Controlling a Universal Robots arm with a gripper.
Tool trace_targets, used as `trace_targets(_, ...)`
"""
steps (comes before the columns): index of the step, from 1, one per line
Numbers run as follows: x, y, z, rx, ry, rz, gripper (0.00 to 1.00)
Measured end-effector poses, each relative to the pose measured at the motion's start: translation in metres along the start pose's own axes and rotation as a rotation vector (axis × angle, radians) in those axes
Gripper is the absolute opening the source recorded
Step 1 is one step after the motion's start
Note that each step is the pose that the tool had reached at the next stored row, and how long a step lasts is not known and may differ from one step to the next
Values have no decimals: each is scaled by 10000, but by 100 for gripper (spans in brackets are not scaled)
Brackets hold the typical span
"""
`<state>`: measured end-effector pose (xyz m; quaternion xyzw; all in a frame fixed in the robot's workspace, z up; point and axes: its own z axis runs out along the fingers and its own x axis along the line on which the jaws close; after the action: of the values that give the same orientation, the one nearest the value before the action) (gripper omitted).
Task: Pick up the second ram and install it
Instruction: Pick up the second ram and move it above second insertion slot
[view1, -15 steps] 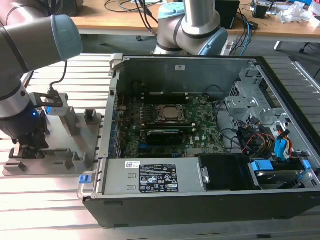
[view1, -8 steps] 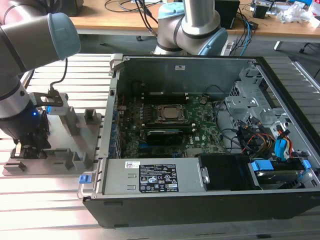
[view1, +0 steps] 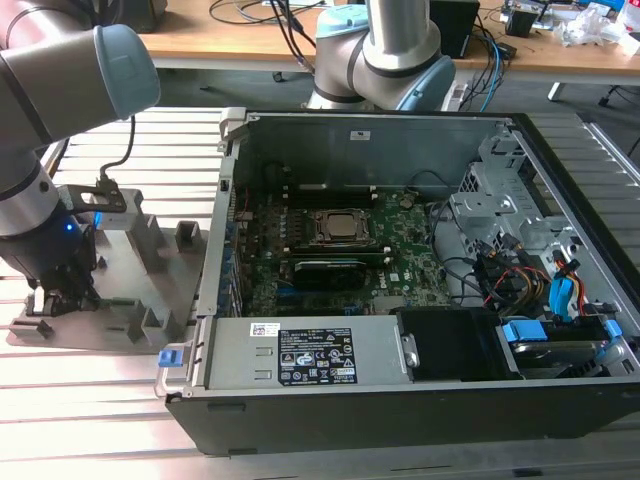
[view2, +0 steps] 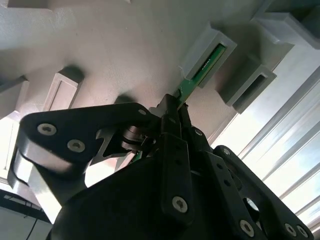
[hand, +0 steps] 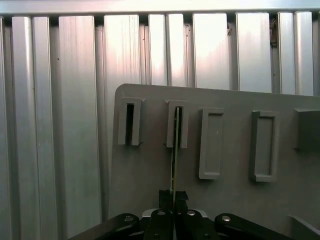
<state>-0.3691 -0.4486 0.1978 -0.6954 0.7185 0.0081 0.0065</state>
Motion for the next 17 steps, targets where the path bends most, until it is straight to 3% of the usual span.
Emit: trace_targets(17,0,0,0,108,20,-2,14)
